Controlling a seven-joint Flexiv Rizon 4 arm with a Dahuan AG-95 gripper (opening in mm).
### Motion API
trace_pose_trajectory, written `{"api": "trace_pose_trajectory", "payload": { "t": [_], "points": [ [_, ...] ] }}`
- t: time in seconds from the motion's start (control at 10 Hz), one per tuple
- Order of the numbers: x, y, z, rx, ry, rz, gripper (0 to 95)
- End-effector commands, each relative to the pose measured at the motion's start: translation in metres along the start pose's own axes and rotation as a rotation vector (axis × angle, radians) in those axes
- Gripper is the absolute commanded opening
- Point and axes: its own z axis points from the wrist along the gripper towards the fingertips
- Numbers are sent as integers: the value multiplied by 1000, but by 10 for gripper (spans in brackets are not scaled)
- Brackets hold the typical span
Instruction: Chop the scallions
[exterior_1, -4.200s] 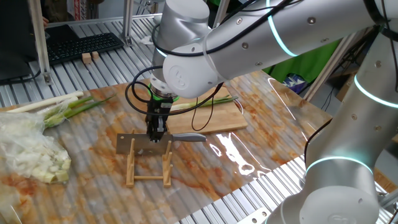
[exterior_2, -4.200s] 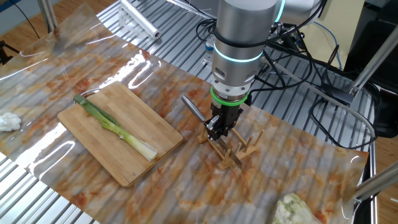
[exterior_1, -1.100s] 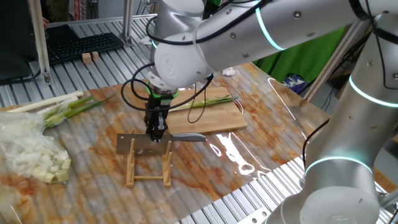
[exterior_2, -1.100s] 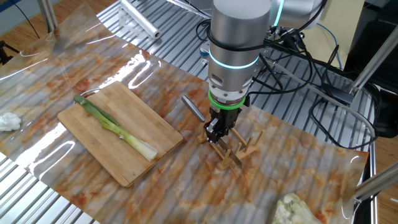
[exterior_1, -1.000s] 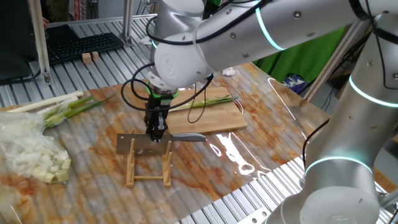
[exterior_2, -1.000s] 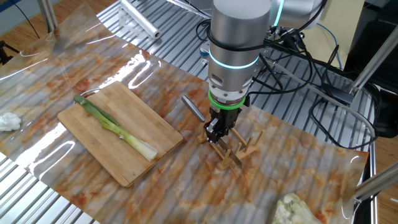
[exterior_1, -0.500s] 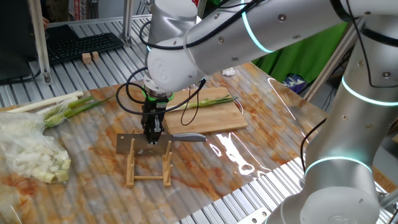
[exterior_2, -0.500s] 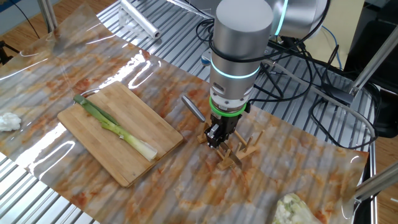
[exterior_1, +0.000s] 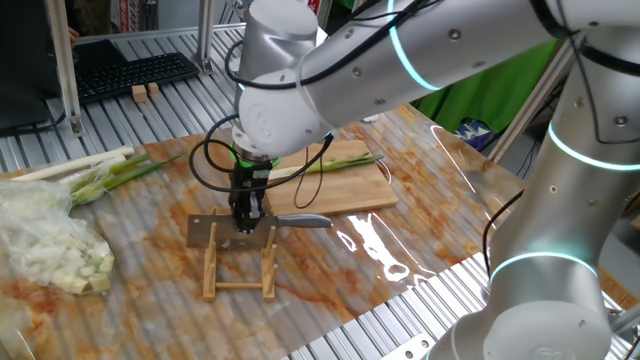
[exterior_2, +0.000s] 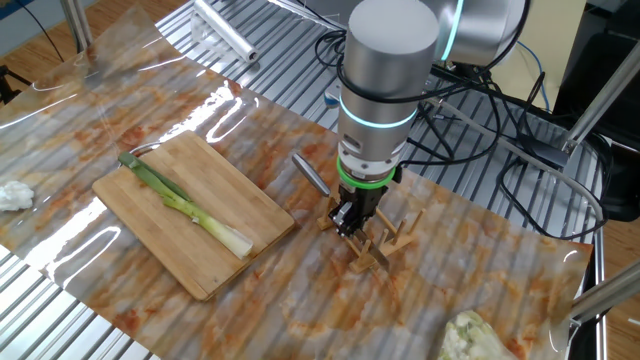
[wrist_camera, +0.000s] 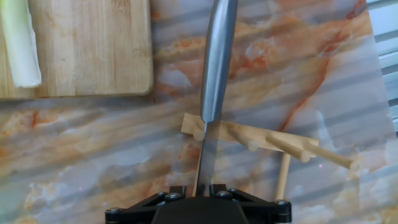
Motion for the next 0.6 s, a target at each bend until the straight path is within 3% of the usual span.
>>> {"api": "trace_pose_trajectory", "payload": {
  "t": [0.1,0.6],
  "points": [
    [-1,0,1,-3,-1,0,190],
    [-3,-2,9,-7,0,0,190]
  ]
}}
